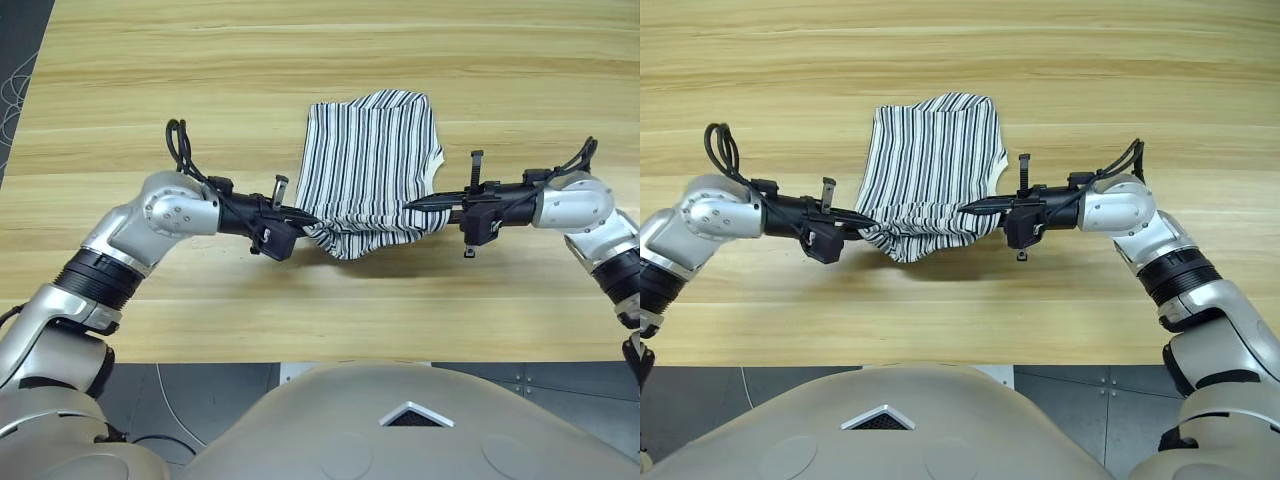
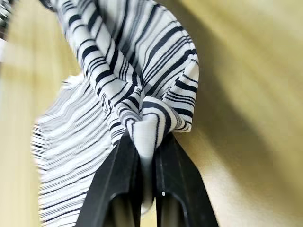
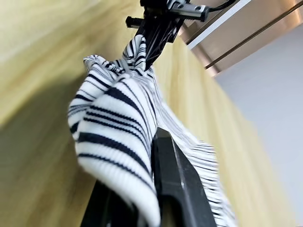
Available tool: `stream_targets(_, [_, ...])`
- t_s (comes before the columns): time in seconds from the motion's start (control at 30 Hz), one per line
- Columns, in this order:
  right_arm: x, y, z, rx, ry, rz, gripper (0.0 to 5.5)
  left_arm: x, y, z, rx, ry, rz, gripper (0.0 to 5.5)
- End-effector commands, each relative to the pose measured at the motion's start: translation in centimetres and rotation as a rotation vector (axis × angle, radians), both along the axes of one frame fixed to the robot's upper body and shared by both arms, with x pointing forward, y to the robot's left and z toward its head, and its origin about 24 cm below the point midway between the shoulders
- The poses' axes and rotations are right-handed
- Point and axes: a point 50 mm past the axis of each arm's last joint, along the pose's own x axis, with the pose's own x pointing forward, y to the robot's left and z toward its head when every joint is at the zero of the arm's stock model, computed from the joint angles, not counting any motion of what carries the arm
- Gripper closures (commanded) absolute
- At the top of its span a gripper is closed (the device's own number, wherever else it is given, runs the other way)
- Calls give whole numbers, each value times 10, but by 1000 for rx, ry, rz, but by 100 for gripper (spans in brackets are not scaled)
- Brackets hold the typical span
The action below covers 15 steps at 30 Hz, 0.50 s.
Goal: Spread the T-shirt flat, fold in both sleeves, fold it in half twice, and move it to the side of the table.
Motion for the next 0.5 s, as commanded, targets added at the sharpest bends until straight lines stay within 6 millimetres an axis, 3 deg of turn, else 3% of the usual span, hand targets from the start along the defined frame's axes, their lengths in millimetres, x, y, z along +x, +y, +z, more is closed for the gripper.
stream_targets(0.03, [3, -15, 2, -108, 145, -17, 540, 5, 2, 35, 7, 125, -9, 530])
stream_targets(0.17, [-13, -24, 4, -179, 377, -11, 540, -6, 2, 48, -17, 249, -51, 530])
stream_targets(0.5, [-43, -19, 39, -114, 623, 84, 540, -37, 12, 59, -55, 483, -97, 530])
